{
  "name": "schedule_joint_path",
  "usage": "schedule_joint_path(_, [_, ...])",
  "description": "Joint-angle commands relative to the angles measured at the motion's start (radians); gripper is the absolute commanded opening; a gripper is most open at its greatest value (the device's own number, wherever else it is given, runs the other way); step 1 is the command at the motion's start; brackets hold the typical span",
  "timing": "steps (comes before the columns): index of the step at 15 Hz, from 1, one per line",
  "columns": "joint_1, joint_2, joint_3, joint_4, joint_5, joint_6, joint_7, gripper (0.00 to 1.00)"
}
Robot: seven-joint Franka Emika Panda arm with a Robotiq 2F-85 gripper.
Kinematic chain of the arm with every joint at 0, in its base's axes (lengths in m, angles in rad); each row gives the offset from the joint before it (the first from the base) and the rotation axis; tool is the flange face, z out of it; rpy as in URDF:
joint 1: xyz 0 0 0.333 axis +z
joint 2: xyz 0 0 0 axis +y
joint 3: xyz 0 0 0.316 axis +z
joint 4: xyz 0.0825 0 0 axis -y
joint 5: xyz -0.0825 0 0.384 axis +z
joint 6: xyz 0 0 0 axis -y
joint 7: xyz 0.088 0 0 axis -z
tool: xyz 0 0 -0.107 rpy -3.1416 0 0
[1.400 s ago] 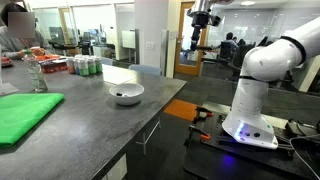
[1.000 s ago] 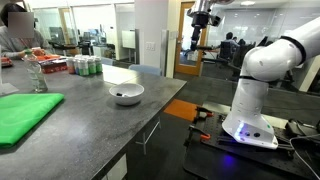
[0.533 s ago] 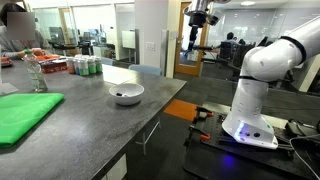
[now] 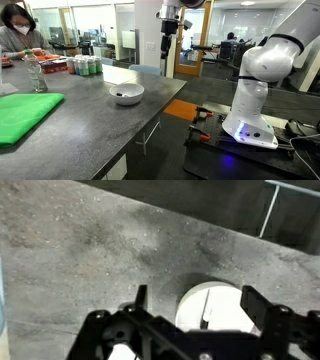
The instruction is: Take the marker out of the bowl and put it on the table
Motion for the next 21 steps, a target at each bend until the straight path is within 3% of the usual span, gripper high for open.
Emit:
schedule_joint_path(1, [-0.013, 0.209, 0.063, 0.125, -0.001, 0.051, 0.105, 1.0])
schedule_joint_path(5, [0.006, 0.394, 0.134, 0.235, 0.013, 0.117, 0.251, 1.0])
schedule_joint_path(10, [0.053, 0.513, 0.203, 0.287, 0.008, 0.164, 0.371, 1.0])
schedule_joint_path(21, [0.039, 0.667, 0.184, 0.332, 0.007, 0.299, 0.241, 1.0])
